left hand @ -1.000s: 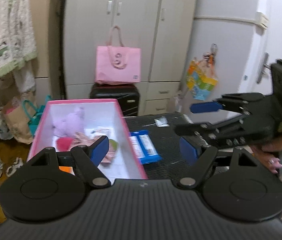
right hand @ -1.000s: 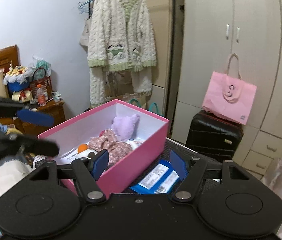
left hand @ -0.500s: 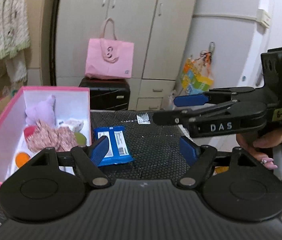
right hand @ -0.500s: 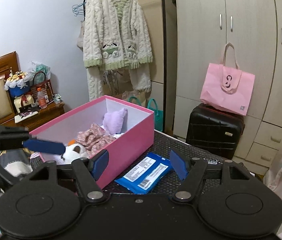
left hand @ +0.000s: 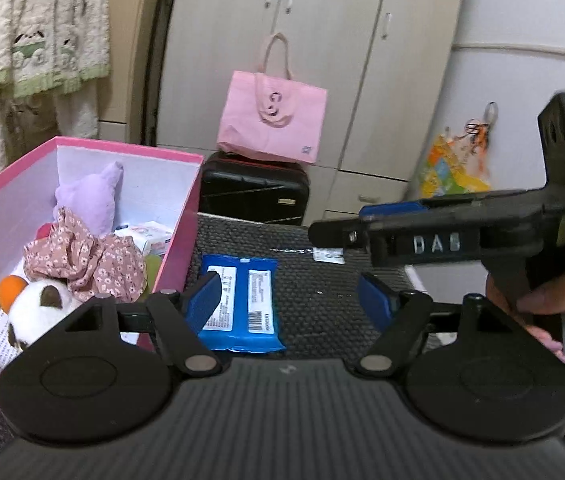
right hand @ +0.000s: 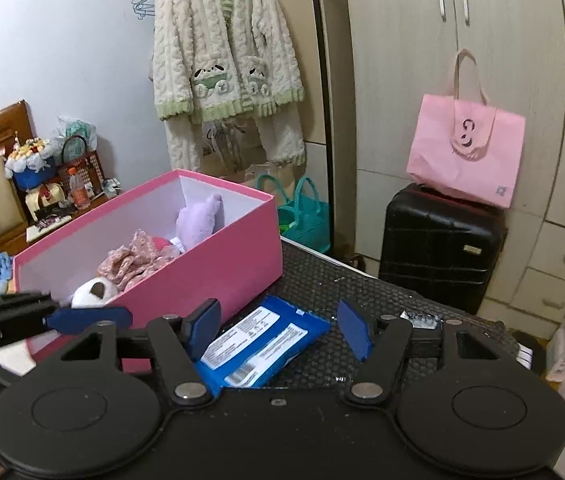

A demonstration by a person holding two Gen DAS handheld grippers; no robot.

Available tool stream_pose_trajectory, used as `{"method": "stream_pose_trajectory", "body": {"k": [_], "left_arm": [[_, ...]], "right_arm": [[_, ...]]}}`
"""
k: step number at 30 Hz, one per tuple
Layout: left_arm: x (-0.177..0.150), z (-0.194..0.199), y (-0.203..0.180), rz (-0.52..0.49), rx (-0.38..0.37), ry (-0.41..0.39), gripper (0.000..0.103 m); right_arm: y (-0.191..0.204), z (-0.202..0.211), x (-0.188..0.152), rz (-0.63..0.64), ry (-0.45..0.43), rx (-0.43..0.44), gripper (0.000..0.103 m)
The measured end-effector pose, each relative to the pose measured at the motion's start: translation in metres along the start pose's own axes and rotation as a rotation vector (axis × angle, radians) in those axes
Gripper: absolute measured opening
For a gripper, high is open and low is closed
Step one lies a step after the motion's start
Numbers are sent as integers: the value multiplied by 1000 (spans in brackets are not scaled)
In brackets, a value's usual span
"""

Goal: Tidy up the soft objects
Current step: 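Withdraw the left tool from the box toward the blue packet, then grasp the blue wet-wipes packet with the left gripper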

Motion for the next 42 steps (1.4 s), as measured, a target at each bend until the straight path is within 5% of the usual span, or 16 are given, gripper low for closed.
{"method": "stream_pose_trajectory", "body": {"k": [5,12,22,33,37,39,42], "left_arm": [[-15,-12,-19,-66,95,-58,73],[-34,-34,-36,-68,157,-18,72],[-46,-56,-14,99,285,75,75],[-61,-74,-1,226,248,125,78],[-61,-76,10,317,184,102,76],[-59,-79,10,297,173,112,61],[-58,-82,12,290,151,134,53]], "right_arm": [[-18,-25,2,3,14,68,61],[-39,-66,-7,22,100,105,61],[-65,-122,-6,-12,222,261,61],[-76,-146,-14,-26,263,331,65],[-79,-134,-15,-22,270,324,49],[-81,-131,-17,-29,272,325,41],[-85,-127,-20,-62,263,327,34]]}}
Point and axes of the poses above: each gripper's, at about its wrist camera, not at the fingertips, and z roughly against the way its jaws point, y to its left, x to its top, the point moved 4 cm from there along -z, roughly the way its jaws point, and after that the axes turned 7 degrees about x, right-handed, at the moved point
